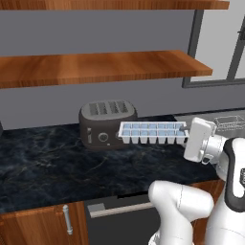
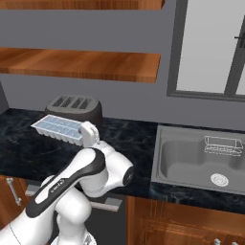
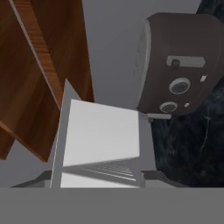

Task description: The ice cube tray has been filled with water. Take the tray and place it in the freezer to make ice. Close the freezer door after placing the tray.

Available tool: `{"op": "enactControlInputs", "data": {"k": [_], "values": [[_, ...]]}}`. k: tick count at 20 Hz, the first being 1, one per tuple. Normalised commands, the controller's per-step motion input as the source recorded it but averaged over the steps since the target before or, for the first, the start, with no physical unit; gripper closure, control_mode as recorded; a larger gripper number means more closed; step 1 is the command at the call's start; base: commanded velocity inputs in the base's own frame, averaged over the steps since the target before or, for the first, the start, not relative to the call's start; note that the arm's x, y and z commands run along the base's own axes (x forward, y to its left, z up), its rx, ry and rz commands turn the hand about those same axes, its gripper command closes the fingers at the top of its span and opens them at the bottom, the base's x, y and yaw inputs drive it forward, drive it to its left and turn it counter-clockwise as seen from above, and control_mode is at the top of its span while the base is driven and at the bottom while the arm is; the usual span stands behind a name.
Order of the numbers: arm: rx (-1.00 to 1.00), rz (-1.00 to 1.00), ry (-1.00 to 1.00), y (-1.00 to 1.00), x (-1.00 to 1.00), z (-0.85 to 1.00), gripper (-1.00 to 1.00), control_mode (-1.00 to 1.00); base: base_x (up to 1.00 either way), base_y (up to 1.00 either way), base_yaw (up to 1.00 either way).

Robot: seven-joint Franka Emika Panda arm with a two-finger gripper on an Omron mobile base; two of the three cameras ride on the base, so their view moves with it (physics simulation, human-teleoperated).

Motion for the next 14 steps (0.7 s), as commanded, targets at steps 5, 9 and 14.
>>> {"op": "enactControlInputs", "data": {"k": [5, 9, 14], "values": [[0.1, 0.0, 0.0, 0.0, 0.0, 0.01, 1.0, -1.0, 0.0, 0.0, 0.0], [0.14, 0.0, 0.0, 0.0, 0.0, 0.0, 1.0, -1.0, 0.0, 0.0, 0.0], [0.09, 0.0, 0.0, 0.0, 0.0, 0.0, 1.0, -1.0, 0.0, 0.0, 0.0]]}}
